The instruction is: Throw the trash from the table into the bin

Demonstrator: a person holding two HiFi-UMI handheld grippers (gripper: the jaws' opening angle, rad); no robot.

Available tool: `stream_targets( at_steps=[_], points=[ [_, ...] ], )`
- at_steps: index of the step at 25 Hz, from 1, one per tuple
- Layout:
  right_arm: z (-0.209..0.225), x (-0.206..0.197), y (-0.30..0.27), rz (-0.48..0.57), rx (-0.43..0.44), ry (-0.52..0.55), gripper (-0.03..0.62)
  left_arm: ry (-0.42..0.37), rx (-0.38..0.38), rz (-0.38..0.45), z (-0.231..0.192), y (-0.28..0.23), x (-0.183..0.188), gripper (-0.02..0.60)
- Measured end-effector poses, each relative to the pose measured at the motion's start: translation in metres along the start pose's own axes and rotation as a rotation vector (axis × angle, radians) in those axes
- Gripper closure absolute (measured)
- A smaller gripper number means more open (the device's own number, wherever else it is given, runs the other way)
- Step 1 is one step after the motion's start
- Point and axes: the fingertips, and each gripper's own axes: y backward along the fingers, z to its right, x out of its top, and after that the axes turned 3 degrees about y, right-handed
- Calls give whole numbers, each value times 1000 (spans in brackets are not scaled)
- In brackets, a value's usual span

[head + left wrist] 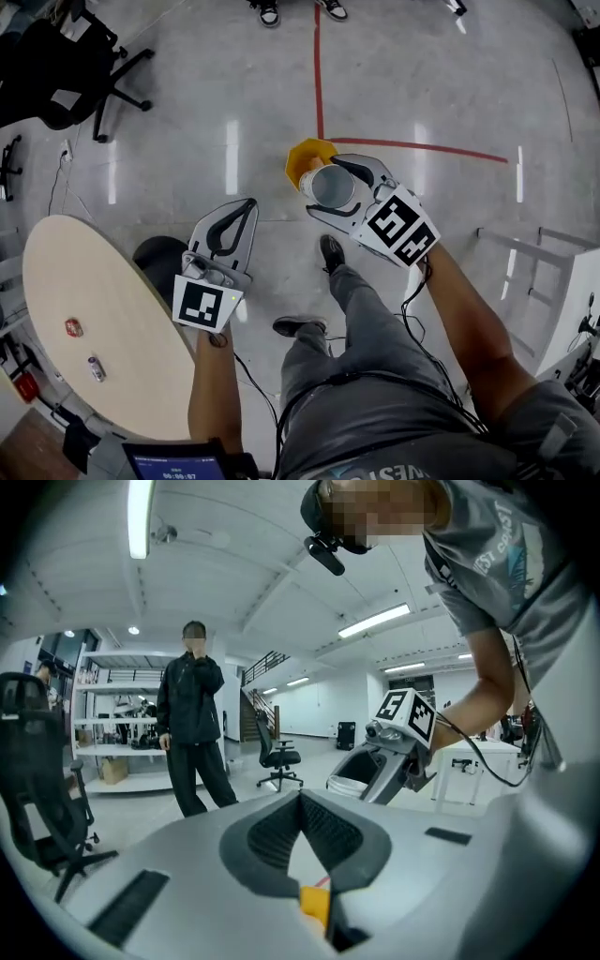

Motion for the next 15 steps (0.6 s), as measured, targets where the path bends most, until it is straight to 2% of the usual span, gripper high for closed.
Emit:
stream_targets(
  at_steps=[6,12,15],
  points=[
    [61,-115,-90,-60,0,-18,222,58,-3,-104,-23,-48,-101,538],
    [85,-239,-185,-151,48,-56,221,96,2,-185,-34,-68,-186,538],
    [94,-286,-223,-200,59,-62,221,118,11,-211,-38,-70,-218,538]
  ],
)
